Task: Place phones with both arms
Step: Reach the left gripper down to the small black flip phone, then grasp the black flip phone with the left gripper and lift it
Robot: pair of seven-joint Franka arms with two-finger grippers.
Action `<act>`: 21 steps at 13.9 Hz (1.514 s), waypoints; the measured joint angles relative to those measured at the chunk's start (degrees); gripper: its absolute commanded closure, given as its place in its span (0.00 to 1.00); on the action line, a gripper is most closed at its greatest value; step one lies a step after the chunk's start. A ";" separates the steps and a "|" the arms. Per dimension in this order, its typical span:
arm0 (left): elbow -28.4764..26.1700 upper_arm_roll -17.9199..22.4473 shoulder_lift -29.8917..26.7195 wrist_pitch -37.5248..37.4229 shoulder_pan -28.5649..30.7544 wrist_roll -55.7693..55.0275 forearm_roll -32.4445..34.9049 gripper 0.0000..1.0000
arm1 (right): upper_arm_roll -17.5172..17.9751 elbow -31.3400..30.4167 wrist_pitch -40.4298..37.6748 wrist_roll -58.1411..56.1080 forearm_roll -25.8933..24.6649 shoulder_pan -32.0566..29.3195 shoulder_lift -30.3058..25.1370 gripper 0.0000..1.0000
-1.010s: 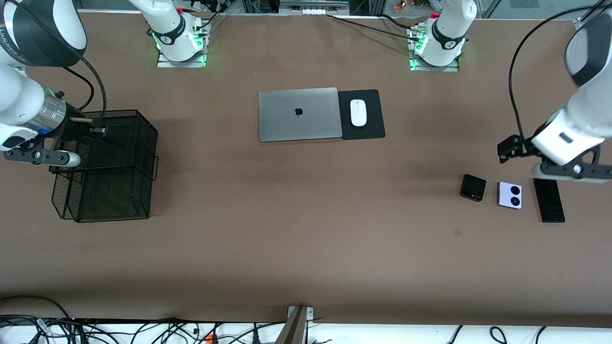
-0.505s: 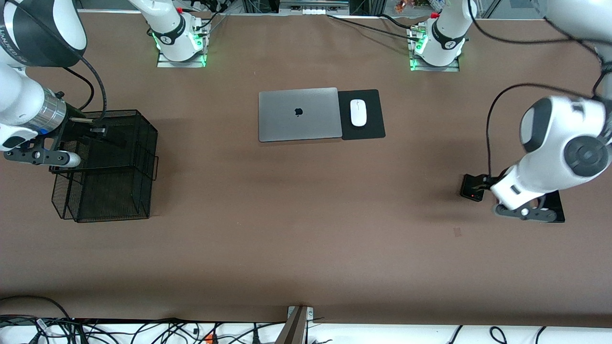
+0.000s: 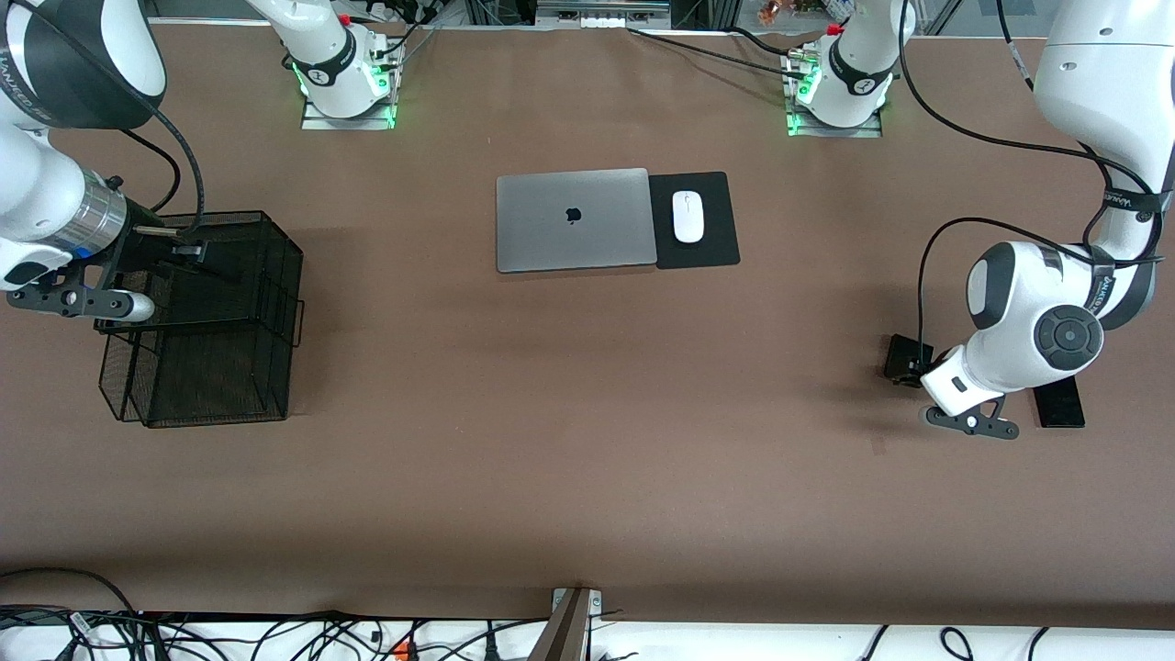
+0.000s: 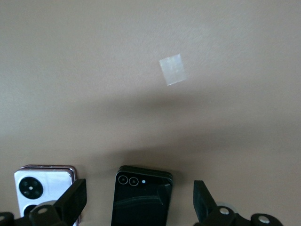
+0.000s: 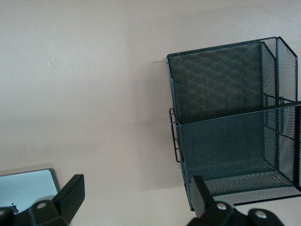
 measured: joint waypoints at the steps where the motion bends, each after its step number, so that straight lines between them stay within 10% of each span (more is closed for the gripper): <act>1: -1.76 -0.01 -0.04 2.16 0.36 0.01 0.00 0.00 | -0.02 0.00 0.00 0.00 0.00 0.00 0.00 0.00; 21: -13.64 -0.18 -0.20 11.33 2.50 2.15 8.82 0.00 | -0.05 0.00 0.00 0.00 0.25 0.00 0.07 0.00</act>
